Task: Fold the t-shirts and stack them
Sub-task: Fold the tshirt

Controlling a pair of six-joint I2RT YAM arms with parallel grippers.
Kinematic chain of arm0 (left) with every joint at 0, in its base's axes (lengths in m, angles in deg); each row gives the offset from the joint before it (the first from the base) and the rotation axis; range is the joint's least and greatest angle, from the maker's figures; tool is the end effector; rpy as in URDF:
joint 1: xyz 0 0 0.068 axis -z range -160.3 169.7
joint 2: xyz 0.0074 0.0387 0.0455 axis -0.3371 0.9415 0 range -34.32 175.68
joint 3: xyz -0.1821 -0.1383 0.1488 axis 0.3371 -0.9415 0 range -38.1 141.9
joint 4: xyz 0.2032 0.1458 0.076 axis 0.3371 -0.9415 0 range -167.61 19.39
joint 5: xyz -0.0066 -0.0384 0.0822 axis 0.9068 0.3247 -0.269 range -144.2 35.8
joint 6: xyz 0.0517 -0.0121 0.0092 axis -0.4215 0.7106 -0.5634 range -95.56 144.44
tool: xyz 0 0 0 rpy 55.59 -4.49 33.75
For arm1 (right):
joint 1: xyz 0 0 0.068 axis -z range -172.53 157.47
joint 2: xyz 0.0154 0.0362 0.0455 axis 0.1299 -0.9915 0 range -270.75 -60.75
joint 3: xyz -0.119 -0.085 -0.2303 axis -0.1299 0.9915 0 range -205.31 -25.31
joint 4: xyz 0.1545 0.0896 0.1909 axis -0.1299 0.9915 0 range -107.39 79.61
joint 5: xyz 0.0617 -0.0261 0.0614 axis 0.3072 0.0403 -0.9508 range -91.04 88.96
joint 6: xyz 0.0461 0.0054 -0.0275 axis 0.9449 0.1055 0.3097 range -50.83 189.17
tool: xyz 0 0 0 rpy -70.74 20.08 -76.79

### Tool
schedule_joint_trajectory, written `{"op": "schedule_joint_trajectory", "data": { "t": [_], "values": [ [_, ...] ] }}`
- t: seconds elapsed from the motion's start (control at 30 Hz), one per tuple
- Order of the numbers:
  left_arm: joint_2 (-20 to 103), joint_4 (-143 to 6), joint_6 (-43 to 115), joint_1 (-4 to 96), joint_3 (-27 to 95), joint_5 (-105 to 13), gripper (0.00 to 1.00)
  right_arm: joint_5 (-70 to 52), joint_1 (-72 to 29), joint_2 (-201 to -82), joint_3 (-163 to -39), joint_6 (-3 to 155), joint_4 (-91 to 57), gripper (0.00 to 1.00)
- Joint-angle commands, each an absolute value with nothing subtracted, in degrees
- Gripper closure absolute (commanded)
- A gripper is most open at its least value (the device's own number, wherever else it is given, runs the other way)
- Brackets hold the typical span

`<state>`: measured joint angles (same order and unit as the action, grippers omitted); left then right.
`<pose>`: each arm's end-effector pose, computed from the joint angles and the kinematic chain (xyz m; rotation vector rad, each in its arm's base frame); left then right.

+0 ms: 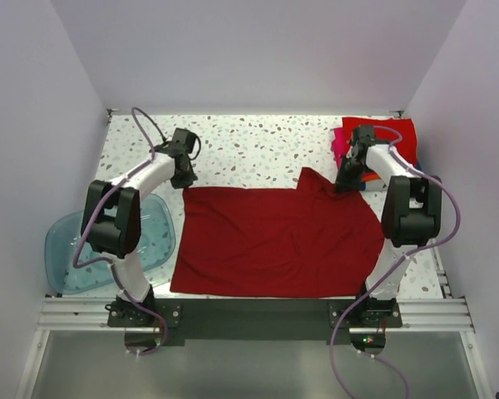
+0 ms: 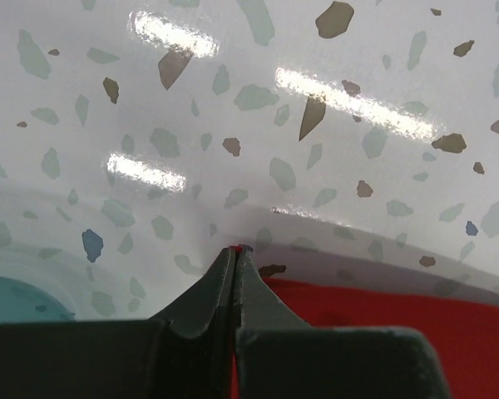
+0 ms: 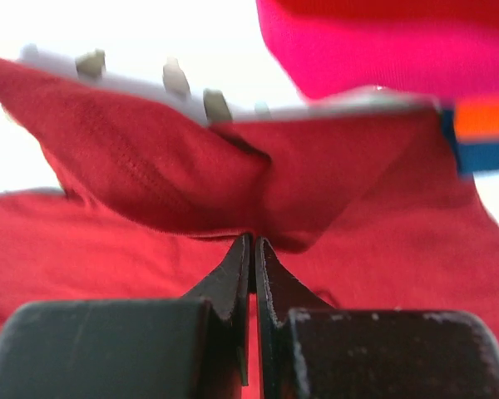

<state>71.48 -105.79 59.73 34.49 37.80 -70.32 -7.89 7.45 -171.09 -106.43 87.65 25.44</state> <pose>0.3697 -0.0874 0.1994 -0.5490 2.5736 0.0913 0.3885 0.0043 0.1897 0.4295 2.8095 0.2399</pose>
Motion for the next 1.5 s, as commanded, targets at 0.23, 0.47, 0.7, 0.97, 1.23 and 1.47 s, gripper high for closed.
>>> {"op": "schedule_joint_trajectory", "data": {
  "t": [0.23, 0.47, 0.7, 0.97, 1.23, 1.47],
  "values": [
    [60.9, -104.1, 56.7, 34.8, 32.2, -69.5, 1.0, -1.8, 9.4, -156.5, -103.2, 84.4, 36.1, 1.0],
    [56.8, -105.0, 55.1, 36.5, 28.4, -69.3, 1.0, 4.1, 9.4, -150.1, -100.9, 83.1, 44.8, 1.0],
    [52.3, -107.7, 55.8, 39.9, 26.3, -73.3, 1.0, 9.1, 10.4, -145.4, -98.7, 81.7, 49.4, 1.0],
    [47.3, -113.0, 58.3, 40.5, 23.3, -75.6, 1.0, 10.6, 11.1, -143.9, -97.1, 82.1, 52.3, 1.0],
    [42.7, -118.3, 59.7, 40.6, 20.9, -76.7, 1.0, 12.3, 11.3, -144.2, -99.5, 83.0, 55.1, 1.0],
    [39.3, -121.3, 62.1, 41.1, 18.5, -74.3, 1.0, 11.4, 11.2, -142.6, -99.3, 84.6, 56.9, 1.0]
  ]
}}
